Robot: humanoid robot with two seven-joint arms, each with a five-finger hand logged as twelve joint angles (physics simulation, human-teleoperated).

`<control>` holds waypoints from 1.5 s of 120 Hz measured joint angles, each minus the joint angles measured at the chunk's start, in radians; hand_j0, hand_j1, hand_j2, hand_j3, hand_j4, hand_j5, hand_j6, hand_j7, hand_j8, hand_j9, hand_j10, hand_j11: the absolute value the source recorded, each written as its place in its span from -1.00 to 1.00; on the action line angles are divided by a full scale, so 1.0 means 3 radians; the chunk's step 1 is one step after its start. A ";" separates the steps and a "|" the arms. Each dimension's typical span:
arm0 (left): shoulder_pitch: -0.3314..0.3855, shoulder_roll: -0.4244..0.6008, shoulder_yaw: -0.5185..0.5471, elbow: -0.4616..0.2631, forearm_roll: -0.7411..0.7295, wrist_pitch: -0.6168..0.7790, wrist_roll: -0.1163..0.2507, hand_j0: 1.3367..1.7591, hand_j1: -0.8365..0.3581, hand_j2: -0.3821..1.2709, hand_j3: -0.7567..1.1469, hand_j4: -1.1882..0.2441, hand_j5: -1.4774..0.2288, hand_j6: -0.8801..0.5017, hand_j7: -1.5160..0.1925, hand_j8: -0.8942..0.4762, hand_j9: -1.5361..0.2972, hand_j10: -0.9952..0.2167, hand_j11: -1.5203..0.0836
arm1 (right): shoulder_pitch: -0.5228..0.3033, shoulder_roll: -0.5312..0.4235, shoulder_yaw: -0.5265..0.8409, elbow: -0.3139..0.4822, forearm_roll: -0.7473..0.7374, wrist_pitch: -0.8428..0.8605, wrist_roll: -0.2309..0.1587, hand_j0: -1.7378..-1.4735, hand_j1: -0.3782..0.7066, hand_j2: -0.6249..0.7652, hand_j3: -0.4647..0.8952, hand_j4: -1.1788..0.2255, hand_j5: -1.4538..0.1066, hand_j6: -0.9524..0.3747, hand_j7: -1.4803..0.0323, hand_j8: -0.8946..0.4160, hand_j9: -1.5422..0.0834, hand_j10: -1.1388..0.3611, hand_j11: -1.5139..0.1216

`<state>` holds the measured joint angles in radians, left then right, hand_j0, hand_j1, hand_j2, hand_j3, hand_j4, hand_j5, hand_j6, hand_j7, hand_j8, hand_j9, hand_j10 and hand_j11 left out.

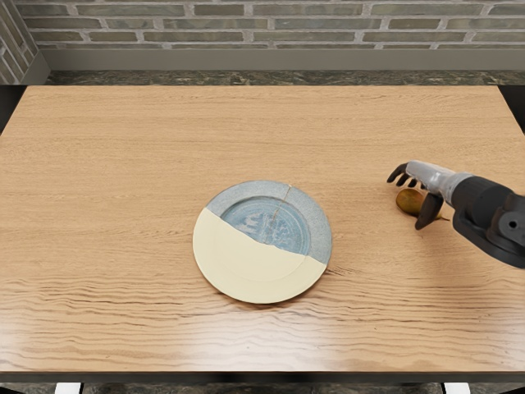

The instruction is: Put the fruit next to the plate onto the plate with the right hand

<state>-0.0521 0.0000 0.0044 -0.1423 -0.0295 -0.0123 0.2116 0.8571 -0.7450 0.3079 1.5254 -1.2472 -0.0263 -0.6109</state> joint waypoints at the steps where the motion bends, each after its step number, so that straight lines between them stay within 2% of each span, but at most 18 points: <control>1: 0.0000 0.0000 0.0000 0.0000 0.0000 0.0000 0.0000 0.52 0.95 -0.53 -0.21 0.64 0.71 0.25 0.75 0.28 0.65 0.62 0.87 | -0.0002 0.0002 0.0000 -0.0002 0.0000 -0.0001 0.0000 -0.40 -0.21 -0.19 -0.32 0.20 0.31 -0.08 0.38 -0.15 0.36 0.07 0.32; 70: 0.0000 0.0000 0.0000 0.0000 0.0000 0.0000 0.0000 0.52 0.95 -0.53 -0.21 0.64 0.71 0.25 0.75 0.28 0.65 0.62 0.87 | -0.0166 0.0095 -0.0004 -0.0045 -0.0260 -0.0310 0.0000 -0.40 -0.07 -0.21 -0.32 0.11 0.20 -0.17 0.28 -0.25 0.26 -0.02 0.22; 102: 0.0000 0.0000 0.0000 0.0000 0.0001 0.0000 0.0000 0.52 0.95 -0.53 -0.21 0.64 0.71 0.25 0.75 0.28 0.65 0.62 0.87 | -0.0205 0.0132 0.0000 -0.0072 -0.0267 -0.0392 0.0000 -0.40 0.11 -0.23 -0.32 -0.02 0.07 -0.30 0.13 -0.36 0.13 -0.13 0.09; 115: 0.0000 0.0000 0.0000 0.0000 0.0001 0.0000 0.0000 0.52 0.96 -0.53 -0.21 0.64 0.71 0.25 0.75 0.28 0.65 0.62 0.87 | -0.0224 0.0149 0.0004 -0.0084 -0.0269 -0.0429 -0.0004 -0.37 0.19 -0.13 -0.32 -0.11 -0.04 -0.25 0.03 -0.30 0.02 -0.21 -0.02; 122: 0.0000 0.0000 -0.0001 0.0000 0.0000 0.0000 0.0000 0.52 0.96 -0.53 -0.21 0.64 0.71 0.25 0.75 0.28 0.65 0.62 0.87 | -0.0231 0.0174 0.0007 -0.0116 -0.0276 -0.0442 -0.0005 -0.33 0.21 -0.18 -0.32 -0.15 -0.10 -0.18 -0.03 -0.23 -0.05 -0.23 -0.08; 132: 0.0000 0.0000 -0.0001 0.0000 0.0001 0.0000 0.0000 0.52 0.96 -0.53 -0.21 0.64 0.71 0.25 0.75 0.28 0.65 0.62 0.87 | -0.0238 0.0203 0.0022 -0.0146 -0.0276 -0.0455 -0.0004 -0.30 0.23 -0.09 -0.32 -0.23 -0.19 -0.16 -0.13 -0.21 -0.14 -0.22 -0.19; 155: 0.0002 0.0000 0.0000 0.0000 0.0001 0.0000 0.0000 0.52 0.95 -0.53 -0.21 0.64 0.71 0.25 0.75 0.28 0.65 0.62 0.87 | -0.0238 0.0233 0.0067 -0.0170 -0.0246 -0.0465 0.0000 -0.32 0.21 0.41 -0.32 -0.40 -0.40 -0.35 -0.34 -0.36 -0.34 -0.38 -0.39; 180: 0.0002 0.0000 0.0000 0.0000 0.0001 0.0000 0.0000 0.52 0.95 -0.53 -0.20 0.64 0.71 0.25 0.75 0.28 0.65 0.62 0.87 | -0.0191 0.0254 0.0133 -0.0172 -0.0205 -0.0439 0.0003 -0.33 0.12 0.42 -0.32 -0.45 -0.55 -0.36 -0.44 -0.36 -0.45 -0.40 -0.50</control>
<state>-0.0517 0.0000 0.0044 -0.1424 -0.0294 -0.0123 0.2116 0.7997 -0.6688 0.3479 1.4736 -1.3088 -0.1580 -0.6099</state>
